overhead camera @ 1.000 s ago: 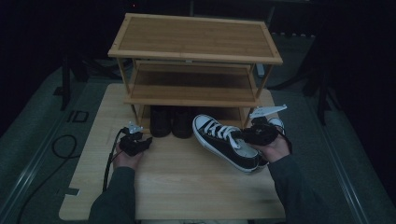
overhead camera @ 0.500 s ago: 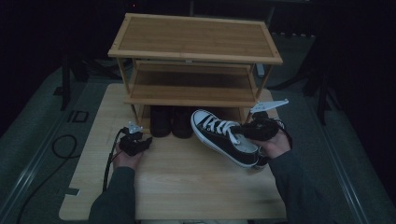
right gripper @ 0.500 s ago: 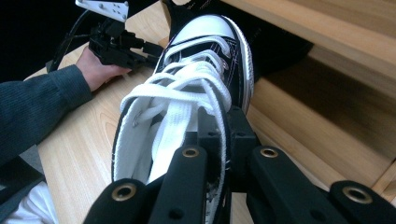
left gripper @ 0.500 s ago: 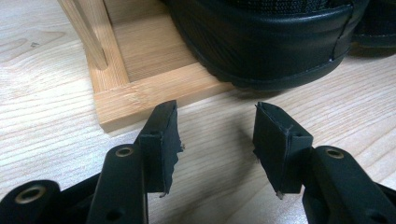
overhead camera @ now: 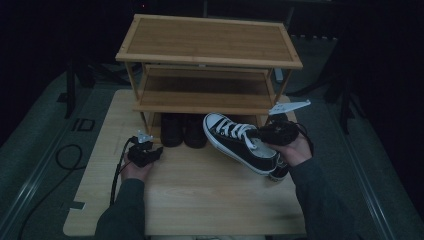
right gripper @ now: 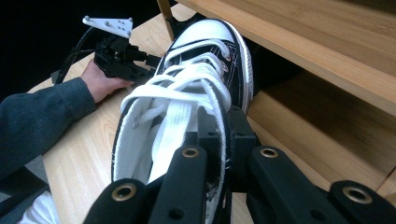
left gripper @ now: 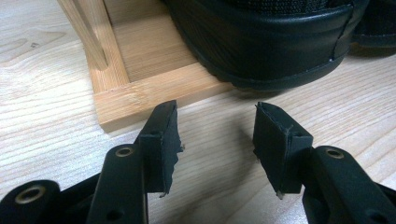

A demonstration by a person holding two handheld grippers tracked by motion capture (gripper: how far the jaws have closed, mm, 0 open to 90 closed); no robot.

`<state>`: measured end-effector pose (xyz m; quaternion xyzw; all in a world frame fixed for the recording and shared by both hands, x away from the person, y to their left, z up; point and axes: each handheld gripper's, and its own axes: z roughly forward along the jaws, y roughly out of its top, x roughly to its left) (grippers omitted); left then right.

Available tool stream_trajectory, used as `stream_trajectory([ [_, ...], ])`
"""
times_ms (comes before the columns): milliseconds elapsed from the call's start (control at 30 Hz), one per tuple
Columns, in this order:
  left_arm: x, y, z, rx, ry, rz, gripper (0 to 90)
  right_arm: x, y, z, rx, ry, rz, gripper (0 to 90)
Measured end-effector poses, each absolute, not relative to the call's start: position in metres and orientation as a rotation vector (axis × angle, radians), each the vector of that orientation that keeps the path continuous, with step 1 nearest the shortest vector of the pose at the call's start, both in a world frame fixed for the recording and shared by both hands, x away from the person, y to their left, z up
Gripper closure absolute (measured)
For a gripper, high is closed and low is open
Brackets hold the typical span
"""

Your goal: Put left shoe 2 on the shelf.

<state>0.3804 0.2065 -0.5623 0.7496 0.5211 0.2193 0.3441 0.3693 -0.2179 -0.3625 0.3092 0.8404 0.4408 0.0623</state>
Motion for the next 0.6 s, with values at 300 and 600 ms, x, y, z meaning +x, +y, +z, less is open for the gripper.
stream_trajectory([
  [300, 0.38, 0.207, -0.562, 1.951, 1.353, 0.57, 50.6, 0.367, -0.216, -0.355, 0.898, 2.557, 1.34, 87.7],
  [600, 0.38, 0.206, -0.562, 1.953, 1.353, 0.572, 50.6, 0.364, -0.214, -0.339, 0.866, 2.549, 1.377, 87.7],
])
